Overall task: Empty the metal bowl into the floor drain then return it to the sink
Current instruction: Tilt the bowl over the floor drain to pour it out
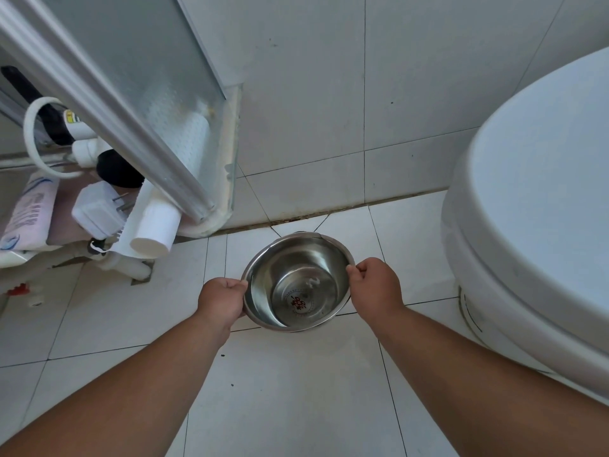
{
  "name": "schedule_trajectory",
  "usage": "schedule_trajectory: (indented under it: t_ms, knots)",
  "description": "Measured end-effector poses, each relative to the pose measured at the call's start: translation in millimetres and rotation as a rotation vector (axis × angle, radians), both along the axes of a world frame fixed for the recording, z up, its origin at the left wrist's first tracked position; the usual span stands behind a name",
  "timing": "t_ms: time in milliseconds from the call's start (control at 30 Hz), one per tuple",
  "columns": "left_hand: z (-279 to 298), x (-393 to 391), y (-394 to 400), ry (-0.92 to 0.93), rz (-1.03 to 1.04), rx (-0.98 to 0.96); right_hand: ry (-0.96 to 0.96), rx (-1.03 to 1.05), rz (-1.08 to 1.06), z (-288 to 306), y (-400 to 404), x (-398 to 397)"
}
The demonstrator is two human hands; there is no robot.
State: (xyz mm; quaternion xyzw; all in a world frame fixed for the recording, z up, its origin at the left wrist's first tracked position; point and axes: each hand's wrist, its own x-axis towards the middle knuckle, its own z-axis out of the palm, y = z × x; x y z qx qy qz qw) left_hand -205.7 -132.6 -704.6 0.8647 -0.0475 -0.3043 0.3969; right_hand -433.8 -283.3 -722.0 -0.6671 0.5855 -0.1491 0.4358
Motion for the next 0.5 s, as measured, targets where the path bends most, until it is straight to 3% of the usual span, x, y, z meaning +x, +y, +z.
schedule_trajectory:
  t_ms: [500]
  knots:
    - [-8.6,3.2,3.5,-0.004,0.007,0.013,0.000,0.001,-0.006,-0.5,0.8,1.4]
